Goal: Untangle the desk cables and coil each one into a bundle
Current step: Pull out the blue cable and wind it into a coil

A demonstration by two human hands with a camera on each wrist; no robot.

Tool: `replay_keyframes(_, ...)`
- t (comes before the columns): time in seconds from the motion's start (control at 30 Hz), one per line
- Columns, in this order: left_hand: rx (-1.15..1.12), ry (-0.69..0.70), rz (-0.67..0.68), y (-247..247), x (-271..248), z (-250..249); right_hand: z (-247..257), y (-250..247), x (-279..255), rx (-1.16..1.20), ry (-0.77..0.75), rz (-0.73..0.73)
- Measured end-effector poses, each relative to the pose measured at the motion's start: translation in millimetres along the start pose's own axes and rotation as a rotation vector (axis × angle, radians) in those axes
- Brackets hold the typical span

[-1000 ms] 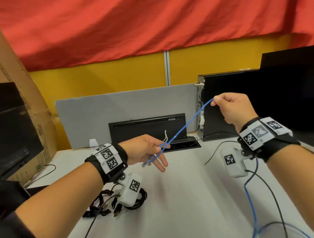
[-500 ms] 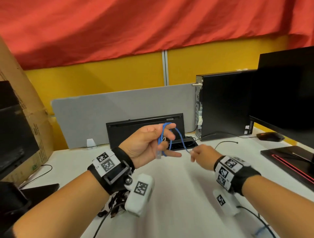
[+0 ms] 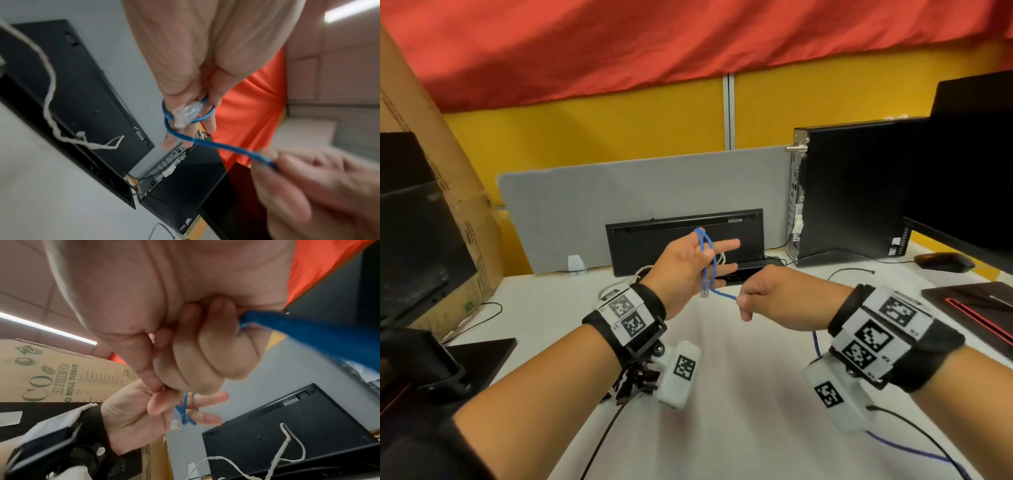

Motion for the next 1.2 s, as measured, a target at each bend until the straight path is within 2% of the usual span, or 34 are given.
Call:
replay_keyframes(0.1,0.237,-0.025,-0.02,9,1,2,11,-9,-2,-0.044,-0.034,-0.03)
replay_keyframes(0.17,0.268,-0.043,0.037,18,-3,8,12,-26,-2,-0.036,-0.04,-0.125)
replay_keyframes(0.27,0.169,-0.096,0.22,34,-13,16,8,-48,-2,-0.023,-0.049,-0.222)
replay_keyframes(0.37,0.135,-0.104,0.343,42,-23,17,4,-58,-2,0.053,-0.078,-0.265)
replay_keyframes(0.57,-0.163,-0.158,0.504,51,-33,19,-8,-62,2,0.214,-0.175,-0.338)
replay_keyframes(0.7,-0.41,-0.16,0.543,51,-33,9,-26,-51,11,0.278,-0.175,-0.43)
replay_keyframes(0.8,-0.543,-0.15,0.486,48,-28,6,-39,-23,22,0.239,-0.091,-0.403)
replay_keyframes(0.87,-0.605,-0.115,0.415,44,-25,2,-46,5,29,0.206,-0.028,-0.282)
replay_keyframes(0.97,-0.649,-0.061,0.227,31,-16,3,-44,36,27,0.141,-0.014,-0.134)
replay_keyframes(1.07,-0.641,-0.006,0.072,16,-8,7,-46,64,15,0.144,0.147,0.038)
replay_keyframes(1.2,-0.48,0.011,-0.05,-3,-7,14,-33,80,-6,0.208,0.212,0.211)
Point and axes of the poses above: each hand's wrist, its own x-axis towards the middle knuckle, its own y-axis out of the palm, z = x × y, the point moved 8 cm from there along x, towards the middle knuckle, and after that the axes turned 4 degrees about x, right-handed, at the moved point
